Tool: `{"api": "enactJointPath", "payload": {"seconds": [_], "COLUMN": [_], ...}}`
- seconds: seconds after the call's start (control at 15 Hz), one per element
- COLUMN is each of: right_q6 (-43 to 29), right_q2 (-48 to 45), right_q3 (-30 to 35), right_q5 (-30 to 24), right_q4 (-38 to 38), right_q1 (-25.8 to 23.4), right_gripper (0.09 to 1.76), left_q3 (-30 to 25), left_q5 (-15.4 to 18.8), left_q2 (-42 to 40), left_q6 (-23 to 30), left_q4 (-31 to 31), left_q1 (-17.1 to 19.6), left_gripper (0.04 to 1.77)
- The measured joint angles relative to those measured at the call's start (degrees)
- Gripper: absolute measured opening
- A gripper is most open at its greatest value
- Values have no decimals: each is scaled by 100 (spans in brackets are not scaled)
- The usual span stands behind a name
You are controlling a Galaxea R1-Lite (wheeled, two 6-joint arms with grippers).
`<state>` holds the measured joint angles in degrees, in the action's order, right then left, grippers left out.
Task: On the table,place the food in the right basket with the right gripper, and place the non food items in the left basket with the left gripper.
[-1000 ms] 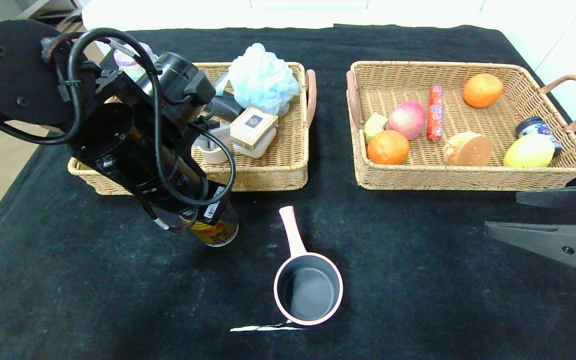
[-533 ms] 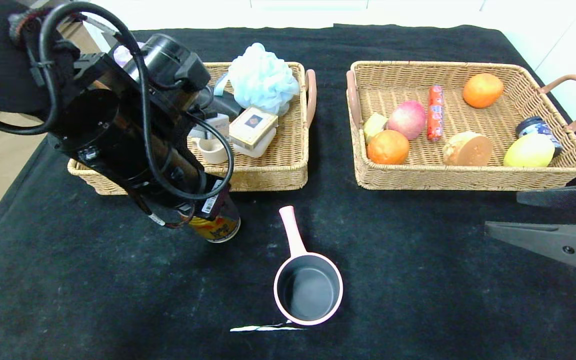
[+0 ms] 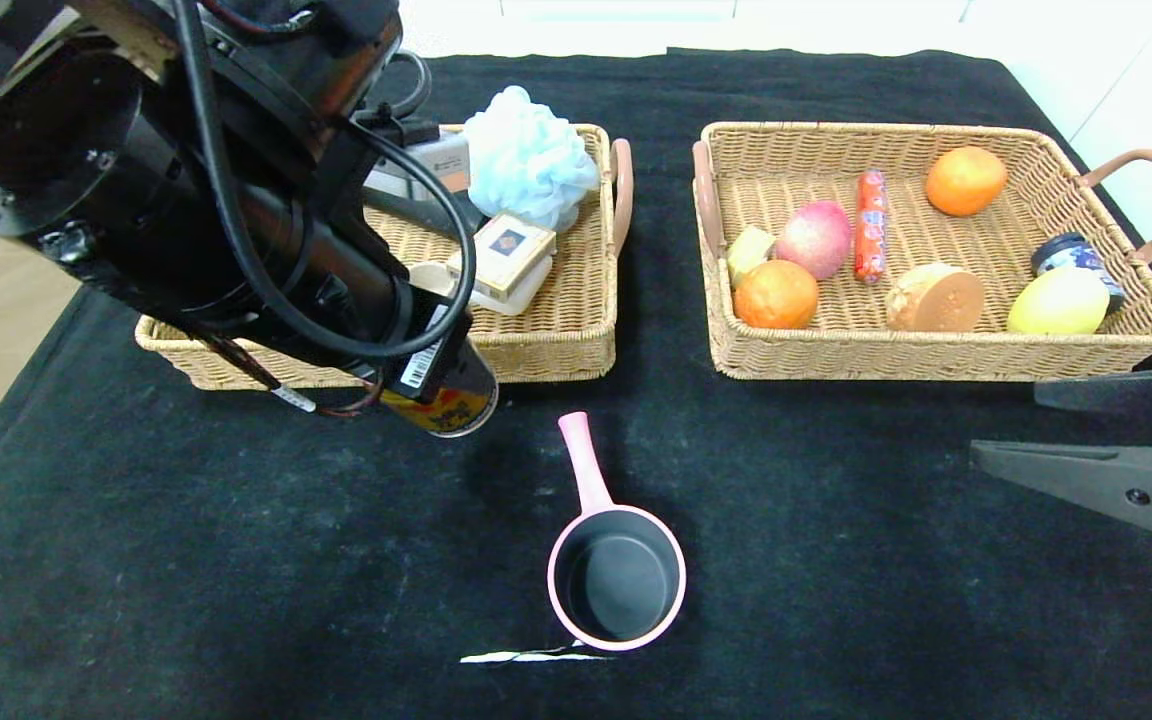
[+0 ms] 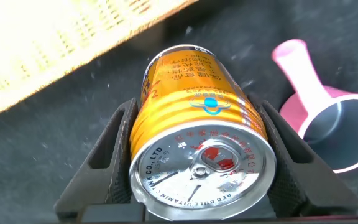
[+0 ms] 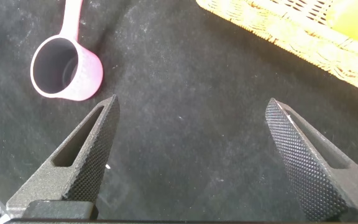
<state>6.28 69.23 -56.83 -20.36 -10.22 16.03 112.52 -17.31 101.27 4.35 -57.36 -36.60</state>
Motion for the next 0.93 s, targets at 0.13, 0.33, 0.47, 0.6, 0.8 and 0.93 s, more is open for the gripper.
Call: {"api": "enactJointPath", "payload": {"seconds": [0.13, 0.33, 0.47, 0.6, 0.8, 0.93], "right_q6": [0, 0, -6, -11, -11, -11], "right_q2": [-2, -11, -18, -21, -22, -22], "right_q3": [-6, -20, -28, -28, -39, -41], "right_q5": [2, 2, 0, 0, 0, 2], "right_q4": [-1, 7, 9, 16, 16, 16], "right_q1": [-16, -38, -41, -44, -49, -55], "right_gripper": [171, 171, 171, 171, 171, 171], "left_q3": [16, -22, -59, -78, -94, -172], "left_q5": [-11, 65, 315, 764, 1213, 1368], "left_q2": [-6, -28, -28, -20, -5, 61], "left_q6": [11, 74, 391, 705, 1240, 1527], "left_q4": [268, 656, 879, 1039, 1081, 1342], "left_q1": [-232, -488, -668, -850, -1026, -1064], "left_gripper": [117, 117, 117, 117, 117, 117]}}
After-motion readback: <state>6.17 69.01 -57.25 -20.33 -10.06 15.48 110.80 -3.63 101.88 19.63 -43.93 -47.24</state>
